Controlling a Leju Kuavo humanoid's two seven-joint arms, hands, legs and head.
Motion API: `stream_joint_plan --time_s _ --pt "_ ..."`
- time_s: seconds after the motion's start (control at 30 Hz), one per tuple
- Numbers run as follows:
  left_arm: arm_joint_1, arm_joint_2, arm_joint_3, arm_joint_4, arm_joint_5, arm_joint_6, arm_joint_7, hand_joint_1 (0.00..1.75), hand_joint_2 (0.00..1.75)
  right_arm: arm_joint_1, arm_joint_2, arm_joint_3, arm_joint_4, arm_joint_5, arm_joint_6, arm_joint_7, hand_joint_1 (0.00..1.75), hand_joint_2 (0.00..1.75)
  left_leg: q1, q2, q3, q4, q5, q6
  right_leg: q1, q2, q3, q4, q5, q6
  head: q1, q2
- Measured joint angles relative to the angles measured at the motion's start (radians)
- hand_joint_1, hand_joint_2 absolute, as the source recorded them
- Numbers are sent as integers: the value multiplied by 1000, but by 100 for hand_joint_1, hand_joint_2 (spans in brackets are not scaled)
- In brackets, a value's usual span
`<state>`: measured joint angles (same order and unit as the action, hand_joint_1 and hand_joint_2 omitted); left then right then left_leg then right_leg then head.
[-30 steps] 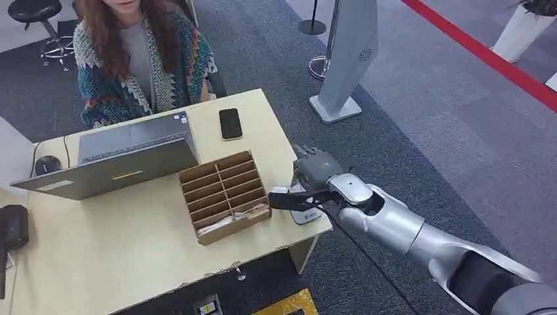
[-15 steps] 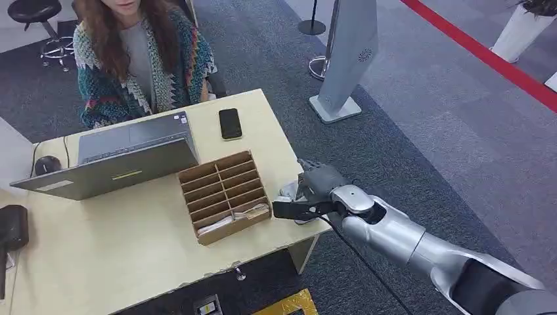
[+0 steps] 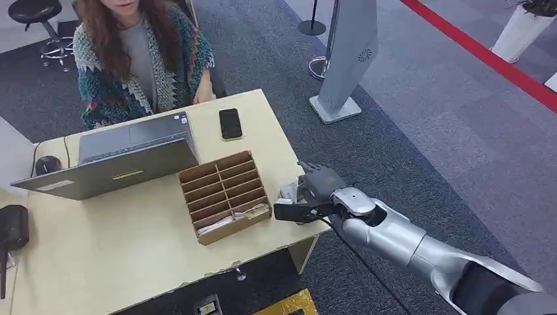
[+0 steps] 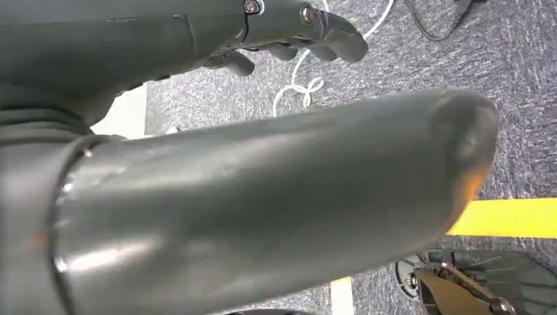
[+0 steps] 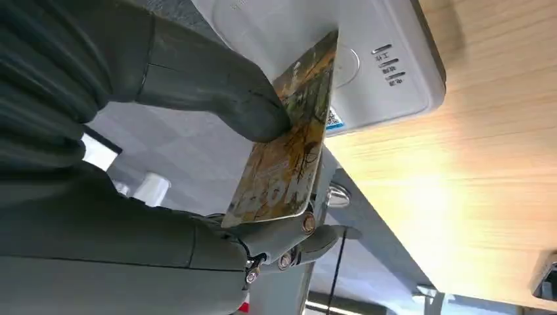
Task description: Pass the card to the sensor for recognition and then transmit it.
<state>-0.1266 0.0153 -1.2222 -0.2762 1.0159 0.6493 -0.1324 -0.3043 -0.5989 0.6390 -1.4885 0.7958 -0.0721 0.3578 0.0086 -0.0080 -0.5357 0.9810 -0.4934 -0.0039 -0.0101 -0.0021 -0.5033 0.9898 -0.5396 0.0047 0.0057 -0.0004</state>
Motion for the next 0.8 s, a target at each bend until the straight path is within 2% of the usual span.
stream_joint_plan --time_s 0.23,0.4,0.63,0.8 --pt "0 0 0 0 -11 1 -1 0 0 -2 0 -16 4 20 -30 6 175 175 0 0 0 0 0 0 0 0 0 0 0 0 0 0" --pt "0 2 0 0 -28 1 -11 0 0 -42 -8 -46 -23 50 -31 19 175 175 0 0 0 0 0 0 0 0 0 0 1 0 0 0" --pt "-6 6 -2 0 -58 -1 -14 0 0 -205 -15 -45 -106 95 42 15 175 175 0 2 0 0 0 0 0 2 0 1 1 0 0 0" --pt "-23 8 -6 0 -92 -16 0 0 0 -350 8 -9 -126 103 114 -4 175 175 0 2 -1 0 0 0 0 2 0 1 1 0 0 0"
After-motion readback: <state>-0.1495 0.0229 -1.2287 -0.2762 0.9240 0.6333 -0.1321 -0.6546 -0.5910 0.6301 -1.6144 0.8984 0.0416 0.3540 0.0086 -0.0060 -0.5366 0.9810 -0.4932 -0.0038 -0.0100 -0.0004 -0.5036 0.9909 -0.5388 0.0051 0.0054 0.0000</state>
